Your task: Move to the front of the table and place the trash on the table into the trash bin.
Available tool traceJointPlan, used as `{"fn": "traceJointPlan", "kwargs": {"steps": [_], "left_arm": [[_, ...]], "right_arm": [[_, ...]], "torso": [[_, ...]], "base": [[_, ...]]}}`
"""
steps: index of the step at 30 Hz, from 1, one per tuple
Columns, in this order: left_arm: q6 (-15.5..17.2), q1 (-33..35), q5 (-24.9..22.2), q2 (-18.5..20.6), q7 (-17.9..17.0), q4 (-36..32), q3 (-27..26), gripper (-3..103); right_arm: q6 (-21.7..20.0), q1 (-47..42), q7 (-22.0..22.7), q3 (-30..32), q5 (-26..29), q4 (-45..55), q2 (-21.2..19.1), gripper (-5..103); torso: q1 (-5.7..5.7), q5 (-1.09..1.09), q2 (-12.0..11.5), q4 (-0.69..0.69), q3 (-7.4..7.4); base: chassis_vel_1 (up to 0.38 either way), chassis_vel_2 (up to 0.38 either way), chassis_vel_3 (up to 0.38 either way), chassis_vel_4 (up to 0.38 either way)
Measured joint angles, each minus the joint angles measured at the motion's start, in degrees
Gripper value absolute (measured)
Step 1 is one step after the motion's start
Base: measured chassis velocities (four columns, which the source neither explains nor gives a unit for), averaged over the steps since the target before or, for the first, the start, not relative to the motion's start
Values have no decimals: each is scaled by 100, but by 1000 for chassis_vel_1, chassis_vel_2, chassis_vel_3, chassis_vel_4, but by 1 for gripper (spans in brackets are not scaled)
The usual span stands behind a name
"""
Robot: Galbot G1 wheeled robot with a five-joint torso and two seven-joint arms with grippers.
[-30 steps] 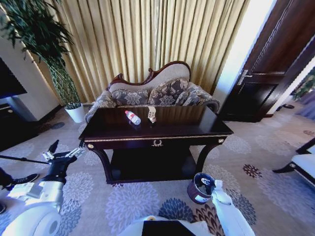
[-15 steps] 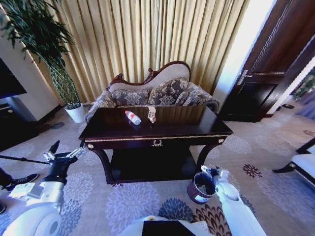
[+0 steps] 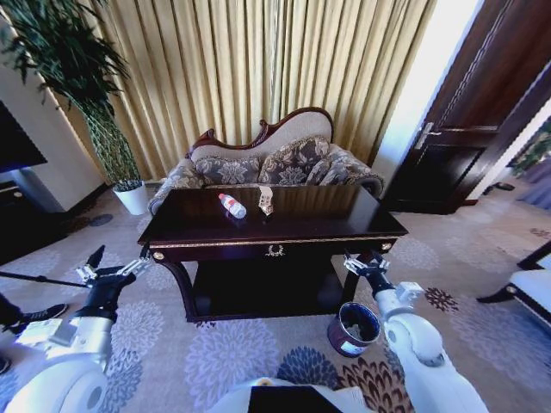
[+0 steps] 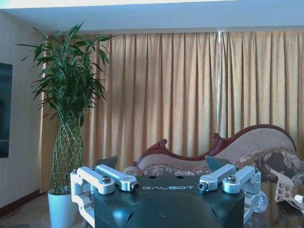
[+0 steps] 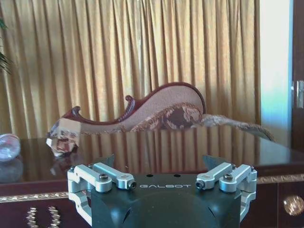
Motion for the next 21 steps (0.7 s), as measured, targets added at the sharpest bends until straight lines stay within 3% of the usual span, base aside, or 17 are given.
{"fn": "traceJointPlan", "kwargs": {"steps": [8,21], "left_arm": [[163,5,-4,-16,-26,0,-2,100],[249,-24,-20,21,-83,0,-32,100]], "right_arm": [[60,-145,4,21,-112,348,56,100],[-208,-128,-7,-41,-154,761,58,100]], "torso": [[0,1,0,1,0],[0,1,0,1,0]], "base": [[0,0,0,0],[0,0,0,0]]}}
